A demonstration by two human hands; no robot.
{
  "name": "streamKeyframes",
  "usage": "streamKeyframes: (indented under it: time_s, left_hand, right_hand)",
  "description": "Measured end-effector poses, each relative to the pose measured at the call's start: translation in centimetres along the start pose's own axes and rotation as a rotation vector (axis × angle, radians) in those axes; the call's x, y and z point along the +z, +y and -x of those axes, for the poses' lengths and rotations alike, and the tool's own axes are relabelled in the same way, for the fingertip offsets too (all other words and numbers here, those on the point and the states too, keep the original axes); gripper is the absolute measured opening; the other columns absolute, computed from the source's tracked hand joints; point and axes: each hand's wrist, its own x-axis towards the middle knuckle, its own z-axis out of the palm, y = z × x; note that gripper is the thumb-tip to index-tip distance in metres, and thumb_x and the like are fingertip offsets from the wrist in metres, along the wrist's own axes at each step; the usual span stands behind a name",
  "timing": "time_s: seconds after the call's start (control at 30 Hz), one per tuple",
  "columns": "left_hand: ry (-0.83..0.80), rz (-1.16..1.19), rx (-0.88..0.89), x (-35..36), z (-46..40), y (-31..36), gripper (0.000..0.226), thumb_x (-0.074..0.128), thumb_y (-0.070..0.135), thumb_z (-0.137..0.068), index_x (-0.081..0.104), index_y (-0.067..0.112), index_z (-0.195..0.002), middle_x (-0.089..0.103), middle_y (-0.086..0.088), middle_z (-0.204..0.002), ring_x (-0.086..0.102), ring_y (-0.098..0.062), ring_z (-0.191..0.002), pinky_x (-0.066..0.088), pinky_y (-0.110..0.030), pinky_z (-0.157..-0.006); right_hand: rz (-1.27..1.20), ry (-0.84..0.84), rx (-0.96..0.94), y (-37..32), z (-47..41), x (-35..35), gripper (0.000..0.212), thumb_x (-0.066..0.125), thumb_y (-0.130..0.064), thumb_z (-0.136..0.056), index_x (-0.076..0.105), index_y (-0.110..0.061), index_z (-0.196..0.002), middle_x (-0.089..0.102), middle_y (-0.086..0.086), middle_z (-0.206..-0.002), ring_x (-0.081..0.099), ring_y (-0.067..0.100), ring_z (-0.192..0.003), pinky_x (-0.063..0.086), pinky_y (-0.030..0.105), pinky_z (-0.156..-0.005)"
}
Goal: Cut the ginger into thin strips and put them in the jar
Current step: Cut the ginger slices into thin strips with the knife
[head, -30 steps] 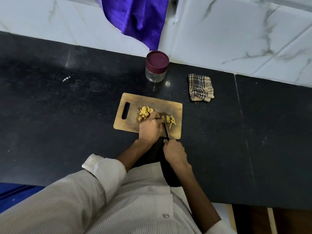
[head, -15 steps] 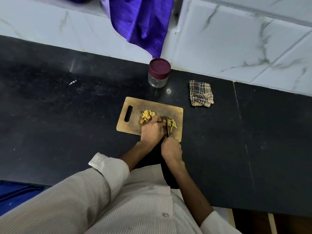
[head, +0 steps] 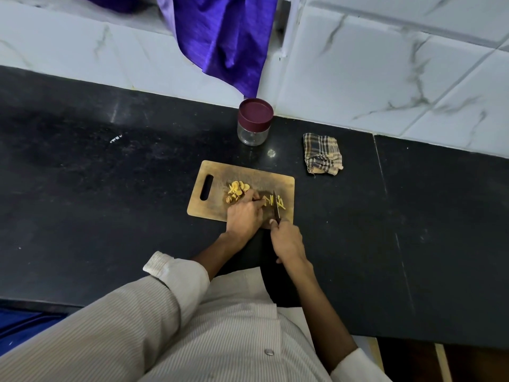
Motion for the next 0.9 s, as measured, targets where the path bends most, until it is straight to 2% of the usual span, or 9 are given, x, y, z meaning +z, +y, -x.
streamKeyframes:
  time_s: [0.13,0.37,0.67,0.9]
  left_hand:
    - [0.010,0.001,0.007,0.1,0.1,-0.1,0.026,0.054,0.014,-0.093,0.069,0.013,-0.115,0.053,-0.002,-0.124,0.063,-0.020,-0.091,0.050,-0.030,-0.074]
    - [0.021,0.000,0.018,0.0,0.0,-0.1,0.026,0.056,0.014,-0.093,0.069,0.013,-0.116,0.054,-0.003,-0.124,0.063,-0.019,-0.091,0.050,-0.028,-0.074]
    - [0.011,-0.003,0.009,0.3,0.0,-0.3,0.025,0.058,0.016,-0.092,0.070,0.014,-0.114,0.053,-0.003,-0.124,0.063,-0.020,-0.091,0.053,-0.032,-0.075]
    - [0.014,-0.006,0.018,0.3,0.0,-0.5,0.025,0.057,0.015,-0.092,0.069,0.014,-0.114,0.052,-0.002,-0.125,0.063,-0.019,-0.091,0.054,-0.031,-0.075]
  right_hand:
    - [0.025,-0.069,0.005,0.2,-0.1,0.1,0.031,0.038,-0.039,-0.105,0.054,-0.013,-0.111,0.059,0.008,-0.100,0.067,0.026,-0.081,0.062,0.041,-0.060]
    - [0.133,-0.066,-0.042,0.1,-0.9,0.0,0.032,0.040,-0.034,-0.105,0.058,-0.010,-0.114,0.061,0.011,-0.105,0.064,0.030,-0.096,0.057,0.050,-0.084]
    - [0.096,0.023,-0.007,0.3,-1.5,0.8,0.032,0.039,-0.032,-0.105,0.058,-0.008,-0.114,0.063,0.014,-0.108,0.065,0.031,-0.095,0.057,0.049,-0.083]
    - [0.009,-0.016,-0.016,0.7,-1.7,0.6,0.029,0.040,-0.037,-0.105,0.056,-0.013,-0.108,0.062,0.009,-0.101,0.066,0.026,-0.093,0.059,0.047,-0.081]
